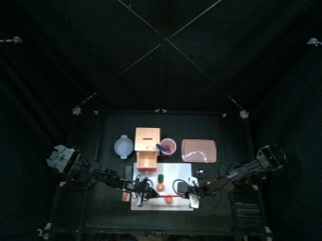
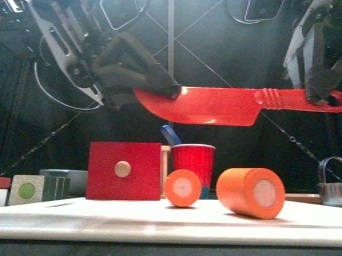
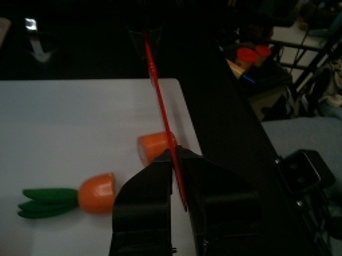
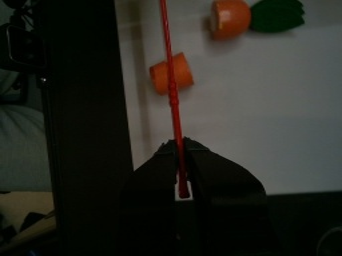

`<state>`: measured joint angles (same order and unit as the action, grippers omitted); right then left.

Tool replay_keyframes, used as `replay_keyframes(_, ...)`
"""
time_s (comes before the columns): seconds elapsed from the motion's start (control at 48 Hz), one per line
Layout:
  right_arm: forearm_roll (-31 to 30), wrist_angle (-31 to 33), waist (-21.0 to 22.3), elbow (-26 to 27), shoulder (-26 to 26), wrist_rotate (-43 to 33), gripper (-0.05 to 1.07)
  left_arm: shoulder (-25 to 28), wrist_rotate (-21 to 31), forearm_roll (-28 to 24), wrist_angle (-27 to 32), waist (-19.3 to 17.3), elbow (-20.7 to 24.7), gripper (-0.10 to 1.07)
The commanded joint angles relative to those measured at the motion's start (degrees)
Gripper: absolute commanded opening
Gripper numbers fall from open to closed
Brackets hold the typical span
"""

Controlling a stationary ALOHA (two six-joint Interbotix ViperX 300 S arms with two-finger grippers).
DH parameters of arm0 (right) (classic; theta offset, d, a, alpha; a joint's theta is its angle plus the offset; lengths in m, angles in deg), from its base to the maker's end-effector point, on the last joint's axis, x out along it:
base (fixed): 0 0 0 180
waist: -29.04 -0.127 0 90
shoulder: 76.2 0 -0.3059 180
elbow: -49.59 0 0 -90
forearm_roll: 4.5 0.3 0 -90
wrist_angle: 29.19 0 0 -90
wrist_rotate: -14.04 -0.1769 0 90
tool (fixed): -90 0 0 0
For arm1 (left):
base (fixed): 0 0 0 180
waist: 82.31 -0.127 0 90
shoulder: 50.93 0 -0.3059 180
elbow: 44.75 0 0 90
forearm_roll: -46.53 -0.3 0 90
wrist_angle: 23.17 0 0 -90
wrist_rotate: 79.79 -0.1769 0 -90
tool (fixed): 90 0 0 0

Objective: Drop knife

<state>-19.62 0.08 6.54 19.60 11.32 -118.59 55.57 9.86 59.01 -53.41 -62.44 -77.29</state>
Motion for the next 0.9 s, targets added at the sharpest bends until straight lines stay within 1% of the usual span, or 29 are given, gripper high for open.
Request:
replay_keyframes(0.0,1.4,2.2,0.8,1.2,-2.5,-0.2,0.15,-1.8,-0.2,-0.2,-2.3,-1.1,1.9,0.57)
replay_keyframes(0.125,2.7,3.5,0.9,1.1,-3.4,-0.2,0.15,-2.0,-0.1,-0.1,-4.4,-2.5,1.9,0.73)
replay_keyframes(0.146,3.0,3.6,1.0,1.0,-3.6,-0.3,0.15,-2.0,-0.1,-0.1,-5.0,-2.6,1.9,0.77)
replay_keyframes(0.25,5.8,4.7,1.5,0.7,-4.3,-0.3,0.15,-2.1,0.0,0.4,-7.2,-3.2,1.7,0.89)
replay_keyframes(0.333,9.1,6.0,2.5,0.7,-4.9,-0.5,0.15,-2.3,-0.1,1.6,-9.2,-3.5,1.2,0.95)
replay_keyframes(0.396,12.7,7.3,3.9,0.8,-5.4,-1.7,0.15,-2.5,-0.2,2.2,-10.8,-3.7,1.0,0.96)
replay_keyframes(0.5,16.2,9.4,5.7,0.1,-7.0,-5.8,0.16,-3.0,-0.2,2.3,-12.6,-3.9,0.2,0.96)
replay_keyframes(0.583,17.7,11.0,6.2,-1.1,-9.3,-11.5,0.16,-3.5,-0.2,2.3,-13.7,-4.0,-0.9,0.96)
replay_keyframes(0.688,17.4,11.5,6.2,-3.3,-12.8,-20.1,0.16,-4.0,-0.2,2.3,-14.4,-4.0,-1.7,0.96)
replay_keyframes(0.75,16.8,11.5,6.1,-5.1,-14.8,-26.5,0.16,-4.0,-0.2,2.3,-14.6,-4.0,-2.1,0.96)
replay_keyframes(0.792,15.8,11.4,6.1,-6.8,-16.1,-32.5,0.16,-4.0,-0.2,2.3,-14.6,-4.0,-2.4,0.96)
replay_keyframes(0.875,13.1,11.0,5.8,-9.1,-16.8,-42.1,0.17,-4.0,-0.2,2.3,-14.7,-4.0,-2.7,0.96)
